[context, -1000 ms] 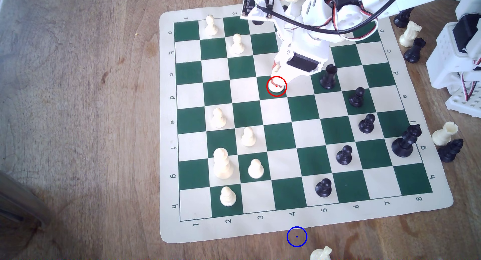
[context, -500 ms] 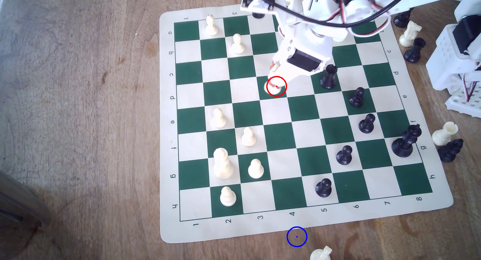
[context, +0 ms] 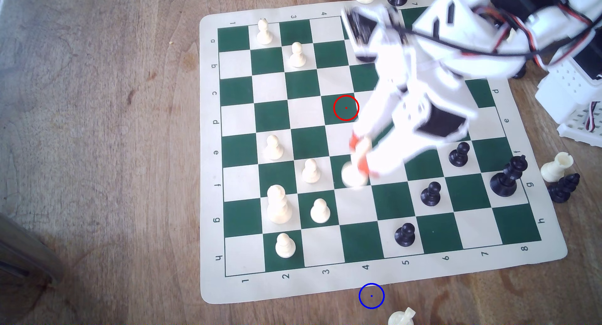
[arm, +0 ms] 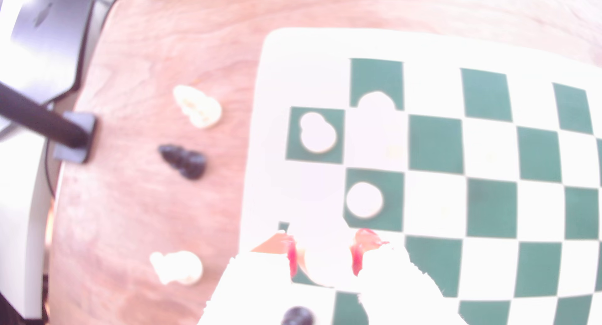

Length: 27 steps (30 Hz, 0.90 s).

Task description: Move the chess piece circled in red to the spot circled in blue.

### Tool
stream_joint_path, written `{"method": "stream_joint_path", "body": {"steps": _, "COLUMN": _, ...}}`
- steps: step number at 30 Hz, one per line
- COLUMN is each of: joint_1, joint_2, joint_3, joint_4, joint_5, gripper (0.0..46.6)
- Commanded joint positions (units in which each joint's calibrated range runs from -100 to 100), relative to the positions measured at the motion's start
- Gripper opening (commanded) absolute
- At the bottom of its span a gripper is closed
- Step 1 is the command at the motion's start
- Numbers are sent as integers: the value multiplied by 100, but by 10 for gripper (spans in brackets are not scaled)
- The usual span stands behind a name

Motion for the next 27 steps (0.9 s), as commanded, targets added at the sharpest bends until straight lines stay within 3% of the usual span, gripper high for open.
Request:
{"method": "stream_joint_path", "body": {"steps": 1, "joint_1": -484, "joint_2": 686, "joint_3": -1234, "joint_4": 13, "joint_5": -20, "gripper": 3}}
{"method": "stream_joint_path", "body": {"steps": 7, "joint_1": -914, "joint_2": 2180, "joint_3": -2775, "joint_4": 152, "joint_5": 44, "gripper": 3}}
{"method": "stream_joint_path", "body": {"steps": 27, "joint_1": -1063, "joint_2": 3334, "joint_3": -2676, "joint_4": 144, "joint_5": 166, "gripper": 3}}
